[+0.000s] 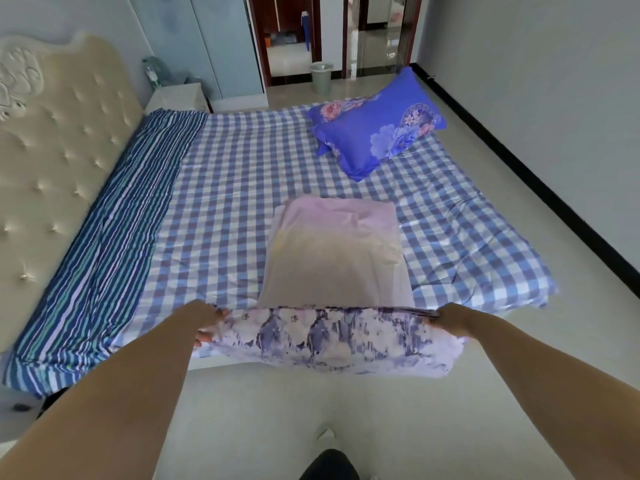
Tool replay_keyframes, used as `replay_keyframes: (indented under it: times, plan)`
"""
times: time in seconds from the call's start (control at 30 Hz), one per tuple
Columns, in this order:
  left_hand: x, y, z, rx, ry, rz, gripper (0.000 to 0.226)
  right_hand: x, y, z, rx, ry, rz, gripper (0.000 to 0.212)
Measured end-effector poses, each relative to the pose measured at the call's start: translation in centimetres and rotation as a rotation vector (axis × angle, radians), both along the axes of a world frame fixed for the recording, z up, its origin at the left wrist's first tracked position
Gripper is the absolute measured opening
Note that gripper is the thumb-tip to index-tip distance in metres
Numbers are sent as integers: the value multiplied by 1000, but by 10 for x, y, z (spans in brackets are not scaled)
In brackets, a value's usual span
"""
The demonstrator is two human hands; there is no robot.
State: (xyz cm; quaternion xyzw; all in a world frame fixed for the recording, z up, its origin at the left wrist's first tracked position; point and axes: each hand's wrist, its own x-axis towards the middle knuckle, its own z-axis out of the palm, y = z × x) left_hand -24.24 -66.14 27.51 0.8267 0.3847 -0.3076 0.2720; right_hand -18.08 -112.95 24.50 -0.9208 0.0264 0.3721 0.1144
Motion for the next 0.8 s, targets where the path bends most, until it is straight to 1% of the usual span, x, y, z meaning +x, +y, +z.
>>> replay_keyframes:
  times: [0.1,0.13,0.2,0.27,0.37,0.43,0.5,0.6,0.67,0.73,0.8]
  plan:
    - [19,4,-12,-167,-198,219,27,16,1,0,-46,-193,60,36]
    - [27,5,-14,-196,-253,263,25,22,3,-1,-80,-225,60,35]
    - [45,8,-18,-192,-348,321,30,38,9,-4,-140,-262,35,31]
    - [68,14,-26,-212,-382,356,34,58,19,-8,-196,-290,1,31]
    - [106,26,-43,-273,-358,406,37,91,37,-18,-286,-315,-58,37]
    - [133,35,-55,-300,-353,402,36,114,48,-26,-379,-323,-49,41]
    - [160,41,-69,-312,-357,374,34,137,57,-37,-432,-281,-69,42]
    - [194,48,-92,-280,-359,290,30,163,70,-59,-479,-199,-74,32]
    - [211,49,-110,-227,-368,239,34,176,78,-70,-525,-206,-73,25]
    - [224,48,-124,-164,-388,193,39,188,83,-78,-564,-242,-74,31]
    - [237,49,-136,-120,-407,189,40,201,82,-88,-575,-304,-77,34]
